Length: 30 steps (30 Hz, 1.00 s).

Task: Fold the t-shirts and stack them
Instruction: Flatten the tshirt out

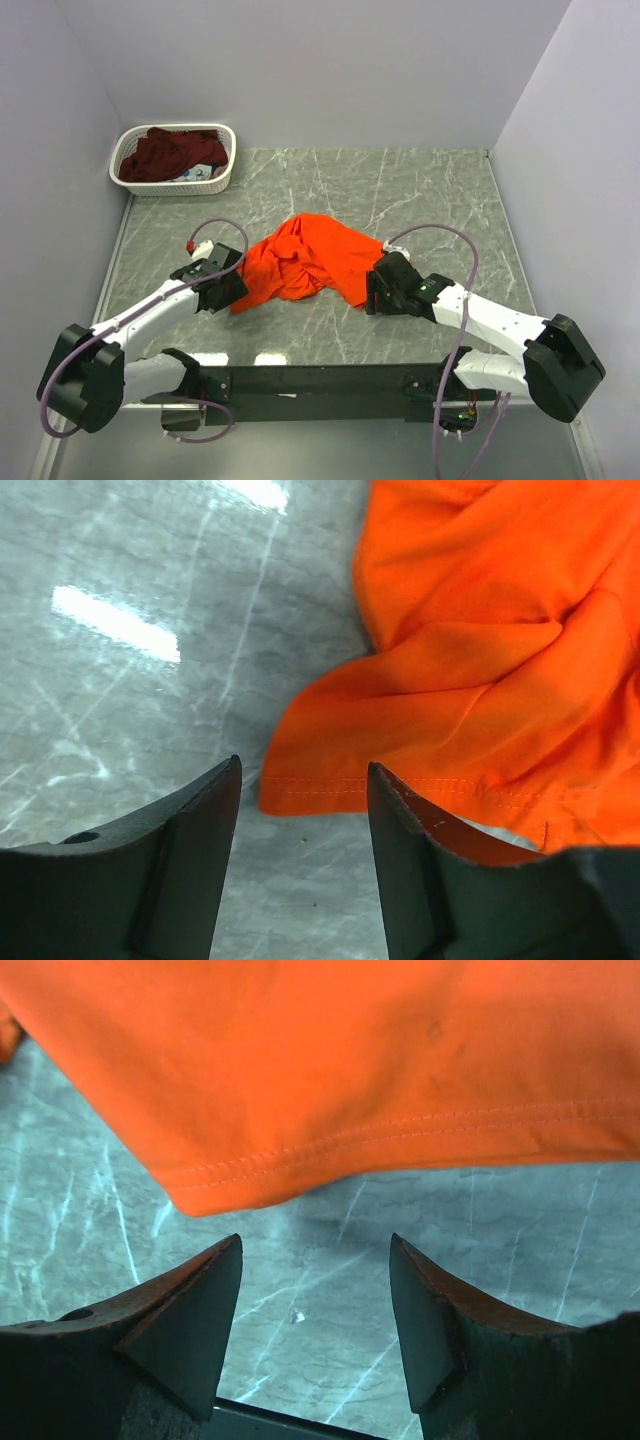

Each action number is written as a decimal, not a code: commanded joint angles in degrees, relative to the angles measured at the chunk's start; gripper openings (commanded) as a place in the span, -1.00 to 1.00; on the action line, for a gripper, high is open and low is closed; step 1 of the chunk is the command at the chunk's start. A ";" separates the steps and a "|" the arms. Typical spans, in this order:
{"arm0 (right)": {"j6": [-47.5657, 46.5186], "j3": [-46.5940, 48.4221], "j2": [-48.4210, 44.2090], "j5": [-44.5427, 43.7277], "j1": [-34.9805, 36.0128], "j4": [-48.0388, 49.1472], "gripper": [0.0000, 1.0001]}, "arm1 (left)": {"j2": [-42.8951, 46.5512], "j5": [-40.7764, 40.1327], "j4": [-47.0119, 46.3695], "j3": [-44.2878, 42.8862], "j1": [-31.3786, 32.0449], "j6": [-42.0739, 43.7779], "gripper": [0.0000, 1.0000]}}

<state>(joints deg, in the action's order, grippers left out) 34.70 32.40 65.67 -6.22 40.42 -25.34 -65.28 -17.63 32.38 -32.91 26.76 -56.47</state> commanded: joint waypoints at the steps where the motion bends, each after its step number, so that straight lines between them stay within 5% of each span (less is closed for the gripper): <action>1: 0.99 -0.41 -1.33 -0.55 0.53 1.35 0.35 | -0.82 1.28 -2.41 1.00 0.75 -0.57 0.17; 15: 0.99 -0.15 0.77 -0.55 1.32 2.58 0.36 | -6.26 -0.65 -0.74 1.35 4.70 -3.21 0.03; 18: 0.90 0.20 0.86 -1.16 1.67 2.14 0.36 | -7.41 -1.62 -0.13 0.65 5.14 -3.65 -0.16; 24: -1.03 1.08 1.04 -1.08 2.20 2.05 0.36 | -5.14 -5.30 4.08 -2.33 5.93 -3.30 -0.93; 30: -3.06 2.05 1.92 -1.60 2.64 1.09 0.36 | -0.74 -12.69 11.29 -8.92 5.84 0.21 -0.99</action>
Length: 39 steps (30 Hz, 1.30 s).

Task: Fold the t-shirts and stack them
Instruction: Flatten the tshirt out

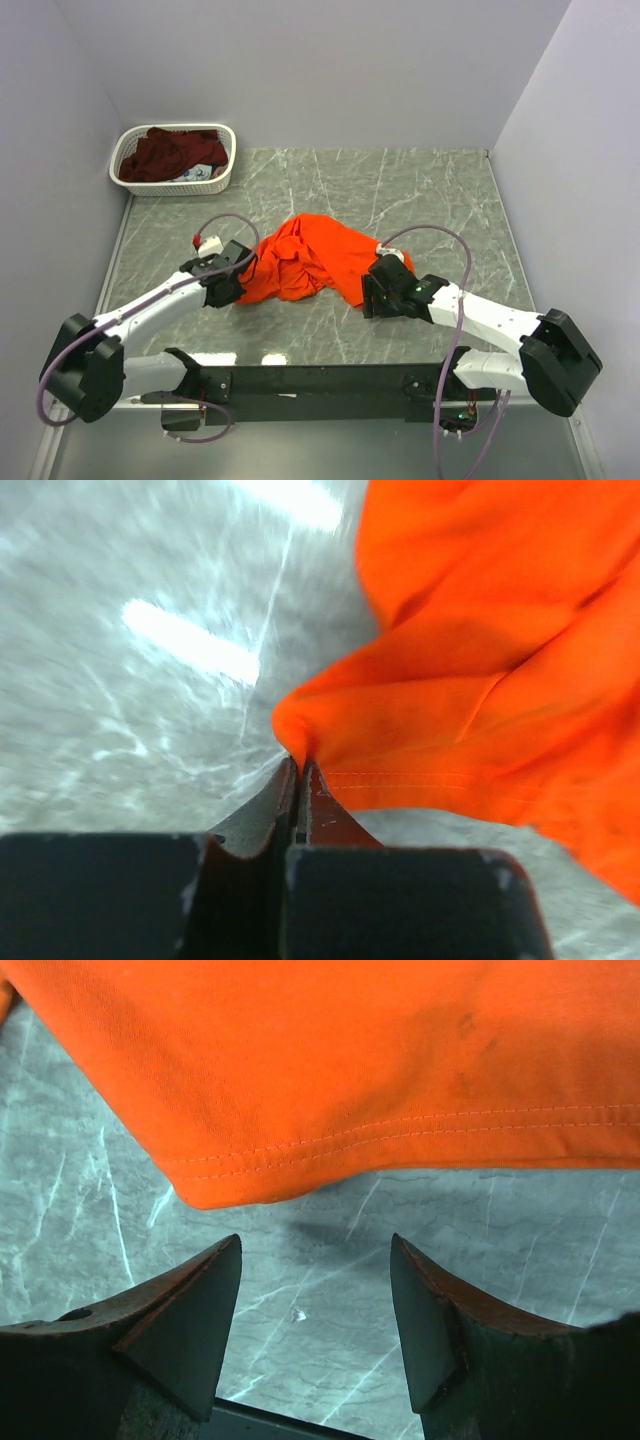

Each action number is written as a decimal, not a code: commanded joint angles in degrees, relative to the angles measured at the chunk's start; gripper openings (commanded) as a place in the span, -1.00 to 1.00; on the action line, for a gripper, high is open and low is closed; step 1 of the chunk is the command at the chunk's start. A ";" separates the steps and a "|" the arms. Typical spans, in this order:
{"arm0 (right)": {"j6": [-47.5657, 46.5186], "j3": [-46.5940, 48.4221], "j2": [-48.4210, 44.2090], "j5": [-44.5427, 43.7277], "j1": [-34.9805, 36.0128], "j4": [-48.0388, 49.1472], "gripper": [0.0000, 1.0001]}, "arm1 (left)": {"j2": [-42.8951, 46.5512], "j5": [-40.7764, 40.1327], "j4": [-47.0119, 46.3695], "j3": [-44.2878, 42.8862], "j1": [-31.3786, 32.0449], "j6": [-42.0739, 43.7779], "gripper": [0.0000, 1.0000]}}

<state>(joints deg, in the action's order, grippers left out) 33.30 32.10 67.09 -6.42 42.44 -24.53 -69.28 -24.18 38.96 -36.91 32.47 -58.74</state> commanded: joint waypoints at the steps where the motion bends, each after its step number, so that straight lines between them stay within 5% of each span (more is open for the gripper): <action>1: -2.01 3.05 0.93 -1.58 0.72 -0.25 0.36 | 3.70 -7.09 5.42 -6.76 0.14 3.01 -0.99; 9: -3.42 9.11 3.92 -4.65 3.79 -2.44 0.34 | 6.61 -9.83 1.57 -7.75 0.05 10.13 -0.99; 23: -3.68 24.15 24.13 -21.33 9.68 -13.16 0.33 | 10.12 -8.78 -3.53 -8.19 -0.83 16.55 -0.99; 27: -4.65 25.38 27.30 -26.26 9.25 -15.62 -0.01 | 11.18 -6.58 -4.60 -6.77 -2.31 16.91 -0.98; 31: -6.66 25.74 25.29 -27.77 5.92 -16.51 -0.08 | 12.32 -5.35 -5.30 -6.16 -4.08 17.61 -0.98; 39: -11.24 29.50 18.87 -24.09 -14.29 -13.00 -0.09 | 12.41 -3.68 -5.56 -5.99 -5.31 18.13 -0.99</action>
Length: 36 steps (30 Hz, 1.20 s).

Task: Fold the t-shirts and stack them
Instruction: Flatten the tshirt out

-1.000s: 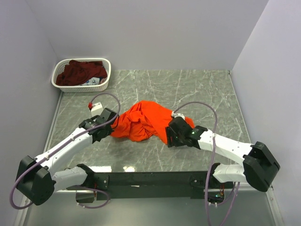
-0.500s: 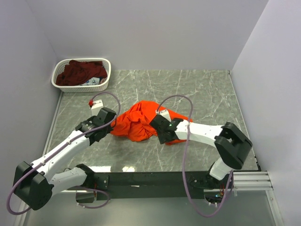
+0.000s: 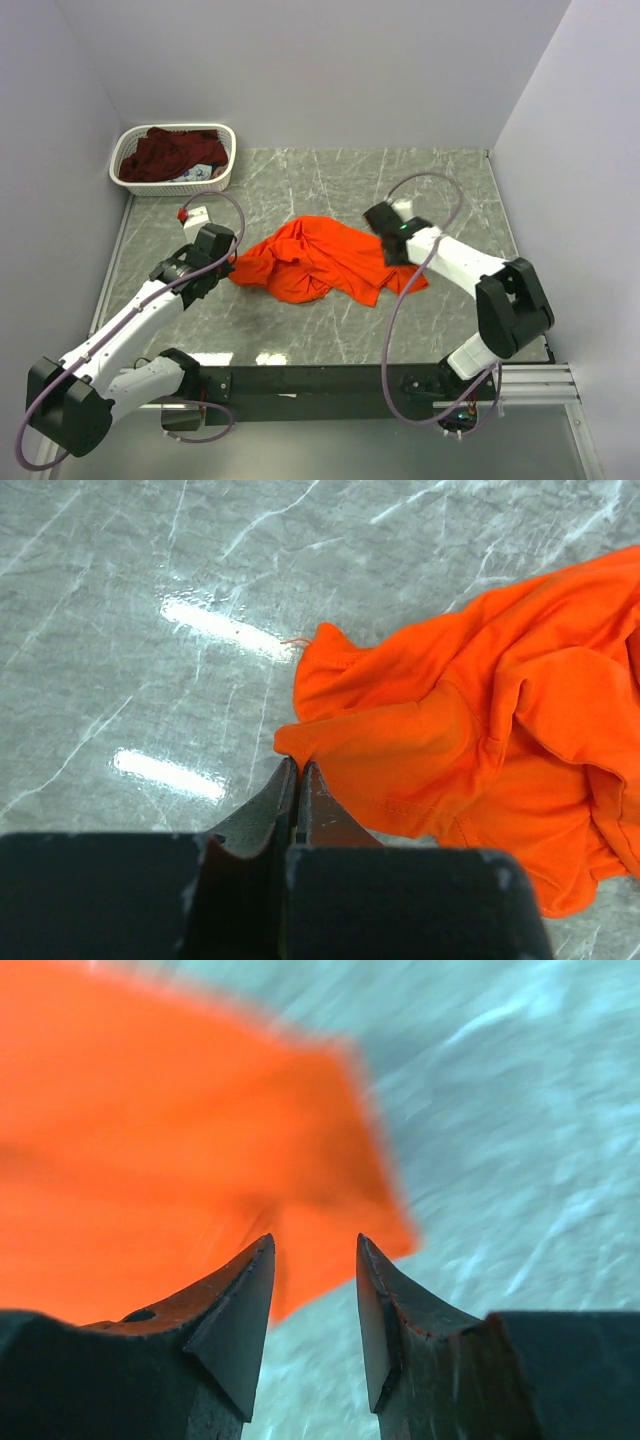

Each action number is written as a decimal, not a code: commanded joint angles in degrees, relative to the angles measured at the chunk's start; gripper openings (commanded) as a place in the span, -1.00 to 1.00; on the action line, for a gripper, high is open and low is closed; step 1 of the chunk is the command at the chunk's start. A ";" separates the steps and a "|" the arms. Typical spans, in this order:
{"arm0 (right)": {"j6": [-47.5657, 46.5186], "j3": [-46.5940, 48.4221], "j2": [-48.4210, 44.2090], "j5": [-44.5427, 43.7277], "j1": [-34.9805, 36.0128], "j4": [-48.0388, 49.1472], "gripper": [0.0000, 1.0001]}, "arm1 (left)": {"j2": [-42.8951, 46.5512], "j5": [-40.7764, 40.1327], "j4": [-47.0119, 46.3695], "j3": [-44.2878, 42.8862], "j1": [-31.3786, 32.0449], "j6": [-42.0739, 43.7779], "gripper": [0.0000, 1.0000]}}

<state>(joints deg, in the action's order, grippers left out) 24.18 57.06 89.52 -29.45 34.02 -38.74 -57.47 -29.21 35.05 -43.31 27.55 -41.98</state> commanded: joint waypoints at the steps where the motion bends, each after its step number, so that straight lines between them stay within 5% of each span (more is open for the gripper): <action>1: -2.39 5.25 -2.69 -1.22 -7.81 1.73 -0.10 | 0.43 1.61 -1.74 0.33 -0.48 1.46 -0.99; 5: -1.33 8.42 0.31 -1.93 -12.40 -0.02 -0.11 | 0.34 2.58 -2.09 0.51 -0.83 1.72 -0.99; 9: -6.77 3.08 -7.41 10.01 -8.11 7.70 -0.14 | 0.17 3.28 -2.26 0.68 -1.09 1.72 -0.99; 18: -7.66 -8.18 -14.45 19.33 6.66 9.20 -0.03 | -0.53 5.83 -3.23 0.86 -2.85 2.16 -0.99; 28: 11.48 -12.67 -11.99 19.08 8.34 10.00 -0.04 | -0.36 5.48 -3.05 0.95 -3.29 2.07 -0.99; 36: 16.42 -13.28 -8.31 15.47 8.96 8.85 -0.07 | -0.45 6.18 -3.06 0.95 -3.56 2.25 -0.99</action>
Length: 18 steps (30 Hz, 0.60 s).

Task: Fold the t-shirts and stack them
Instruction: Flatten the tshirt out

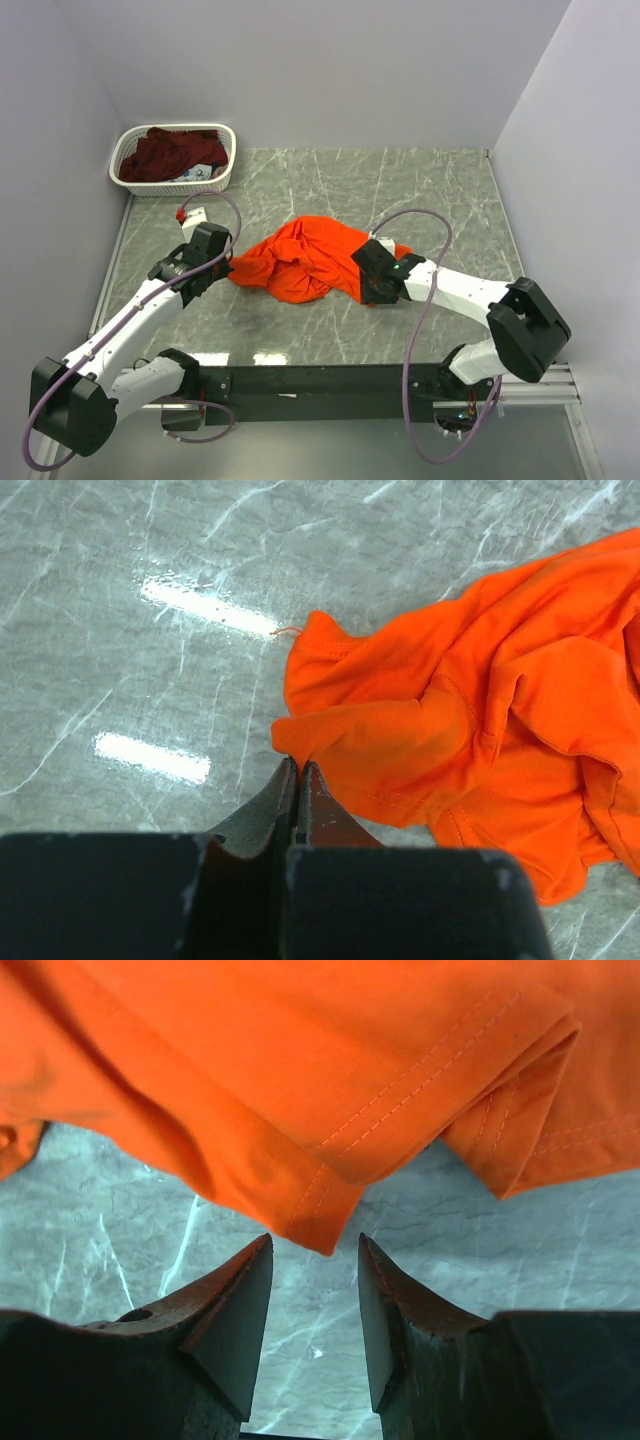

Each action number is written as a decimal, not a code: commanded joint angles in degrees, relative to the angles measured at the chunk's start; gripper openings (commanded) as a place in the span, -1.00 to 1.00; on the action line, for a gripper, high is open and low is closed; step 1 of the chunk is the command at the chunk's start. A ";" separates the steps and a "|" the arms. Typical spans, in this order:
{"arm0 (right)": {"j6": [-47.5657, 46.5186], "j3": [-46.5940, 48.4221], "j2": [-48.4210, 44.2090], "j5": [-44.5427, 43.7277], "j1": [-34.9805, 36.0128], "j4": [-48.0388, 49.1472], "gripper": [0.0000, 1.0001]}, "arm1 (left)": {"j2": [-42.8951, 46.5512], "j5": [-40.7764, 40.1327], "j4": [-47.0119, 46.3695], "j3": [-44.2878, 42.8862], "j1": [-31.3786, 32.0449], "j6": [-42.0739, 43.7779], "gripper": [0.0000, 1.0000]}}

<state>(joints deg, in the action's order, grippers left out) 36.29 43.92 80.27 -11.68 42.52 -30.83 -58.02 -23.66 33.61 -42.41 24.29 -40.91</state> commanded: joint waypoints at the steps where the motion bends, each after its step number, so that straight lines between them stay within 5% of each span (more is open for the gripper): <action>1: 5.18 -0.15 1.03 -2.21 0.37 1.56 -0.06 | 0.27 0.55 -1.70 0.14 -0.30 1.18 -0.99; 18: 11.43 0.20 9.46 -6.42 1.95 -1.60 -0.16 | 0.63 0.11 -1.44 0.14 -0.48 1.09 -0.99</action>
<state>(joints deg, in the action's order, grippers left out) 45.74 44.82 86.46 -15.46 43.92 -30.22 -58.02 -23.59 33.61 -42.39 24.16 -40.91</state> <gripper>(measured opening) 0.436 0.022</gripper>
